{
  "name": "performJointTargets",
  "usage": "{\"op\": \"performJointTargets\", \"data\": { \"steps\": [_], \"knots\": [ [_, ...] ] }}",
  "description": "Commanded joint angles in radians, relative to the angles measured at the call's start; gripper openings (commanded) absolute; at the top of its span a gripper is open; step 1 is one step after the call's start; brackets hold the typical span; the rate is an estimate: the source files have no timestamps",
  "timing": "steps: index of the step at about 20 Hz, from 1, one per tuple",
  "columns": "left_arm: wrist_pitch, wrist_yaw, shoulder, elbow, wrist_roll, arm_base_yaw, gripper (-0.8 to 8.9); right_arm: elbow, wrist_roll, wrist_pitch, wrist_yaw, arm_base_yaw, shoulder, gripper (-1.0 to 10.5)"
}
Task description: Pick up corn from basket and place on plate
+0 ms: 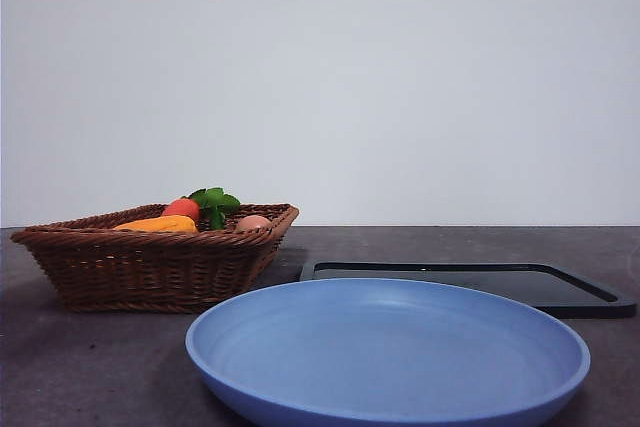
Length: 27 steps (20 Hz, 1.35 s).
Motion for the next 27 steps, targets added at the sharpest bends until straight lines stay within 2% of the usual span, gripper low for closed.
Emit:
{"op": "performJointTargets", "data": {
  "steps": [1, 7, 15, 21, 27],
  "knots": [
    [0.011, 0.008, 0.006, 0.015, 0.016, -0.002, 3.68, 0.016, 0.035, 0.024, 0.007, 0.003, 0.018, 2.7],
    [0.012, 0.008, 0.006, 0.015, 0.016, -0.002, 3.65, 0.016, 0.092, 0.129, -0.005, 0.027, 0.150, 2.7],
    [0.012, 0.008, 0.006, 0.015, 0.016, -0.002, 3.65, 0.016, 0.098, 0.286, 0.003, 0.089, 0.492, 2.7],
    [0.012, 0.008, 0.006, 0.015, 0.016, -0.002, 3.65, 0.016, 0.098, 0.369, 0.006, 0.125, 0.671, 2.6],
    [0.012, 0.008, 0.006, 0.015, 0.016, -0.002, 3.65, 0.016, 0.098, 0.420, 0.007, 0.169, 0.753, 1.6]
  ]
}}
